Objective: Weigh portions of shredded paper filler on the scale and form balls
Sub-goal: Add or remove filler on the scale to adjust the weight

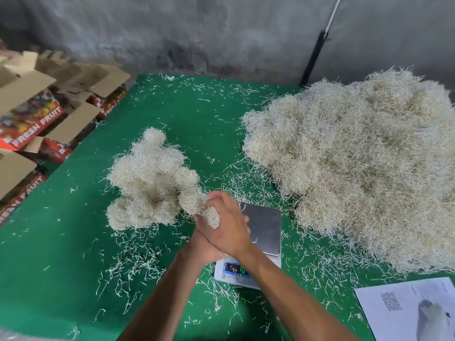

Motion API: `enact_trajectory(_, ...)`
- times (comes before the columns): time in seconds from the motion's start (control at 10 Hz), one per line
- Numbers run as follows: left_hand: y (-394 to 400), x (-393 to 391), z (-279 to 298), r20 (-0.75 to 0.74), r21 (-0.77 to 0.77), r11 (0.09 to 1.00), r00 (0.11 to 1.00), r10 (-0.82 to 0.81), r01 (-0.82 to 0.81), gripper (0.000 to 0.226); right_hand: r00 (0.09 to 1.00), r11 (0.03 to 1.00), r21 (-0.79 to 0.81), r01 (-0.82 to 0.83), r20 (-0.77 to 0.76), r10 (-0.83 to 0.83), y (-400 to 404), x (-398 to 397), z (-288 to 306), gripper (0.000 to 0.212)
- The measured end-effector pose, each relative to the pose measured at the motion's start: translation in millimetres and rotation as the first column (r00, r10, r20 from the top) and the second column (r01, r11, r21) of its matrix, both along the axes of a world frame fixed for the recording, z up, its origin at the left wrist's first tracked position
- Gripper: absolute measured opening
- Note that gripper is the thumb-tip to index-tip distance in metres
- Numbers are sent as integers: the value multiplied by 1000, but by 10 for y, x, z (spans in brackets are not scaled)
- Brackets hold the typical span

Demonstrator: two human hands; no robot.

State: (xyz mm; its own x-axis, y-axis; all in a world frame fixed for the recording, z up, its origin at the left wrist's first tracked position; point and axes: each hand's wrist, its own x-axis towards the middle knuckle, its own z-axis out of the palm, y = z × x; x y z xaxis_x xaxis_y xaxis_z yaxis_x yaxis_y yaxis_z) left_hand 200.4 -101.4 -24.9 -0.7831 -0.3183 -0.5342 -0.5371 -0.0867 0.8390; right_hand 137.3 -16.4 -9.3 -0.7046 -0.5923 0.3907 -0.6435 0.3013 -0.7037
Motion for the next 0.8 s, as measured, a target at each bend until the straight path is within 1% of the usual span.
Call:
enact_trajectory(0.1,-59,-22,164,-129,-178,931,930,-344,320,59,999,999,-39,13,-51,-15,116,-142,-31,41)
enact_trajectory(0.2,-209,-125,284,-193,-523,852,975,-106,-11,15,999,999,-24,-40,-16,40,202,-23,-111,52)
enact_trajectory(0.3,35,-126,388,-406,-377,908,914,14,-181,29,988,984,-92,-150,17,152,43,155,-64,47)
enact_trajectory(0.4,33,7,395,-369,-334,938,929,-40,-93,44,986,996,-79,-31,163,43,-53,15,90,50)
enact_trajectory(0.5,-393,-45,534,-148,-624,780,972,-182,51,13,999,999,-7,-49,0,49,105,-121,89,49)
enact_trajectory(0.6,-279,40,713,40,35,946,946,321,-322,25,963,972,-51,-230,-154,220,-52,116,80,50)
enact_trajectory(0.7,-21,79,446,-685,391,822,466,560,-414,36,989,989,-26,-148,-22,148,-209,113,231,44)
enact_trajectory(0.8,-161,24,481,-368,-134,989,930,11,-65,10,987,992,88,-96,-117,106,-8,-92,241,44)
